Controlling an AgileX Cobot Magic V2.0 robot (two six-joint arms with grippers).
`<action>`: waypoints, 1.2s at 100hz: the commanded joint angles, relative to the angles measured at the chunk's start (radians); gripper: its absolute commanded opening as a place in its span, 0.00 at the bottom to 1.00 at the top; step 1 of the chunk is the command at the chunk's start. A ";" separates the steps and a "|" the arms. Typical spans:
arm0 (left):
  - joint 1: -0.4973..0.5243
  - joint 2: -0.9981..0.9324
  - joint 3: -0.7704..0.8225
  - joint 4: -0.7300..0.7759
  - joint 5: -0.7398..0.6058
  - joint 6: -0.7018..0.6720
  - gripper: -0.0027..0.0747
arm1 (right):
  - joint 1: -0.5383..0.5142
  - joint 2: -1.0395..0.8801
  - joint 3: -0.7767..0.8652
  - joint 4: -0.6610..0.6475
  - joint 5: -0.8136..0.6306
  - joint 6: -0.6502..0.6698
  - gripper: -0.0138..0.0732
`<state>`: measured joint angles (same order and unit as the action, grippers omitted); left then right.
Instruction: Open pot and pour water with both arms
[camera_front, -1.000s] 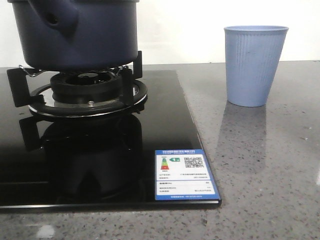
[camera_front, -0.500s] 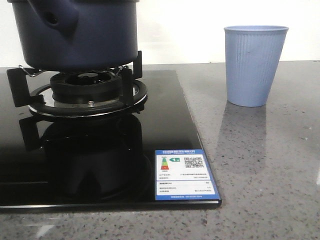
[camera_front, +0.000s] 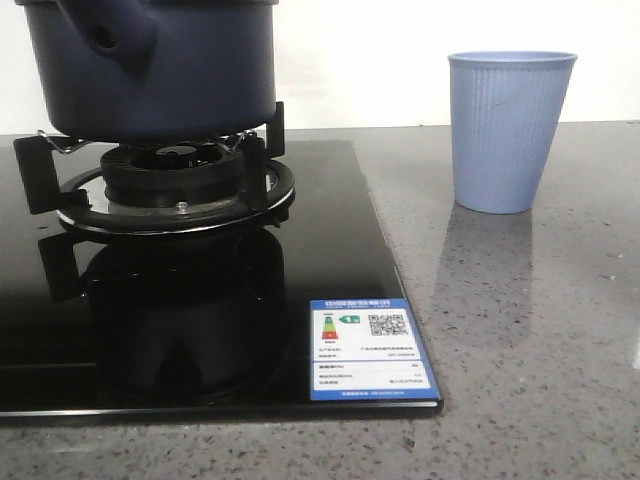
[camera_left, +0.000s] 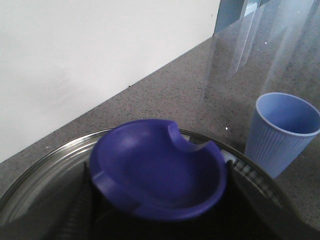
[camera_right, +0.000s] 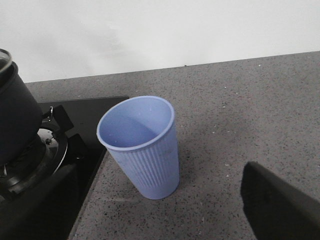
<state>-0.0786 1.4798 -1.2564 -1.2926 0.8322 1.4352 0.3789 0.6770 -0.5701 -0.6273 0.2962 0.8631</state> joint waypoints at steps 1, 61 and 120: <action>0.021 -0.039 -0.033 -0.115 0.042 -0.013 0.57 | 0.000 -0.006 -0.025 -0.019 -0.050 -0.001 0.82; 0.014 -0.011 -0.029 -0.115 0.070 -0.013 0.57 | 0.000 -0.006 -0.025 -0.019 -0.056 -0.001 0.82; -0.001 0.003 -0.029 0.004 0.078 -0.031 0.59 | 0.000 -0.006 -0.025 -0.019 -0.057 -0.001 0.82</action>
<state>-0.0709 1.5130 -1.2546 -1.2412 0.9049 1.4277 0.3789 0.6770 -0.5701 -0.6273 0.2962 0.8631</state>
